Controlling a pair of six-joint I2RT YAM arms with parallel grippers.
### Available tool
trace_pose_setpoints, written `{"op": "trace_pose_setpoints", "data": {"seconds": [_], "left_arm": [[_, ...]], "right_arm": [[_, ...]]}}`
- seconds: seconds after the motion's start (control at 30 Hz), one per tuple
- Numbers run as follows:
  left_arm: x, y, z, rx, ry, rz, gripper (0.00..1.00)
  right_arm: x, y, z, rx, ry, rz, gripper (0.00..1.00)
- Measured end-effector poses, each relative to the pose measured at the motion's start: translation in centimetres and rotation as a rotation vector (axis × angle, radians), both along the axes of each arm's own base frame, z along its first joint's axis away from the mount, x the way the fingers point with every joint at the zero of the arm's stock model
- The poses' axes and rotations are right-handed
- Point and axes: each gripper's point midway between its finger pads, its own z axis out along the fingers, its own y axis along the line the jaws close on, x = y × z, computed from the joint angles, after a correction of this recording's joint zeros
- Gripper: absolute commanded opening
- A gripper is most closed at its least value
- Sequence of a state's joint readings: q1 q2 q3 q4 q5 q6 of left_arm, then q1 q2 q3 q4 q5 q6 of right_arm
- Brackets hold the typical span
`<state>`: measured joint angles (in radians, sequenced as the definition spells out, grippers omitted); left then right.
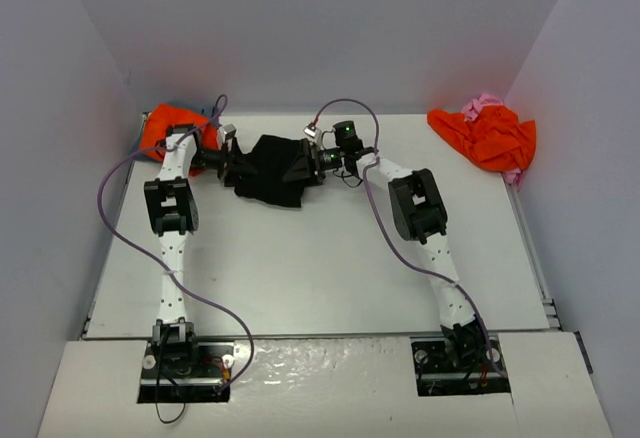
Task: Fold and stack the t-shirts
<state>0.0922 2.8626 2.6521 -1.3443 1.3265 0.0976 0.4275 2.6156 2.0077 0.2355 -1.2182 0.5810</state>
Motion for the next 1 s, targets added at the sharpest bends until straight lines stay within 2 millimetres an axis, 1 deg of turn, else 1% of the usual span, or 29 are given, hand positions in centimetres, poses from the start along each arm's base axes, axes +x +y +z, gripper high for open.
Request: {"op": "trace_pose_setpoints", "data": {"seconds": [0.03,0.07,0.1,0.13,0.17,0.2,0.27,0.4,0.5,0.63,0.73,0.83,0.9,1.0], "left_arm": [[-0.1,0.0,0.0,-0.014,0.013,0.004,0.55],[-0.1,-0.1,0.0,-0.026,0.021,0.006,0.45],[-0.2,-0.1,0.0,-0.033,0.027,0.008,0.21],[-0.2,0.0,-0.2,-0.027,0.031,0.009,0.00],[-0.1,0.0,-0.5,-0.018,0.034,0.009,0.00],[-0.2,0.1,-1.2,0.011,0.037,0.006,0.00],[-0.4,0.0,-1.7,-0.004,0.066,0.010,0.00],[-0.5,-0.1,-1.7,0.016,0.064,0.003,0.00],[-0.6,-0.2,-1.5,0.069,0.037,-0.013,0.00],[-0.4,0.0,-0.9,0.221,-0.049,-0.036,0.00],[0.1,0.0,0.1,0.344,-0.148,-0.046,0.00],[0.0,0.3,2.1,0.479,-0.235,-0.041,0.00],[0.2,0.8,3.5,0.562,-0.294,-0.023,0.00],[1.2,2.3,5.5,0.665,-0.366,0.030,0.00]], "right_arm": [[0.0,0.0,0.0,0.000,0.001,-0.001,0.70],[0.0,0.0,-0.1,-0.001,0.005,-0.004,0.45],[0.1,0.0,-0.3,-0.005,0.011,-0.010,0.21],[0.2,-0.1,-0.7,-0.011,0.016,-0.018,0.00],[0.2,-0.2,-1.2,-0.018,0.023,-0.026,0.00],[0.2,-0.3,-2.2,-0.030,0.044,-0.035,0.00],[0.0,-0.5,-3.1,-0.028,0.089,-0.034,0.00],[0.2,-0.4,-3.2,-0.066,0.060,-0.036,0.00],[1.1,-0.3,-3.1,-0.155,-0.035,-0.037,0.00],[2.7,-0.6,-2.5,-0.303,-0.183,-0.067,0.00],[4.1,-0.8,-2.0,-0.456,-0.372,-0.083,0.00],[4.2,-0.7,-0.7,-0.570,-0.542,-0.061,0.00],[3.9,0.0,0.3,-0.605,-0.619,-0.041,0.00],[3.8,1.2,1.5,-0.615,-0.706,-0.023,0.00]]}}
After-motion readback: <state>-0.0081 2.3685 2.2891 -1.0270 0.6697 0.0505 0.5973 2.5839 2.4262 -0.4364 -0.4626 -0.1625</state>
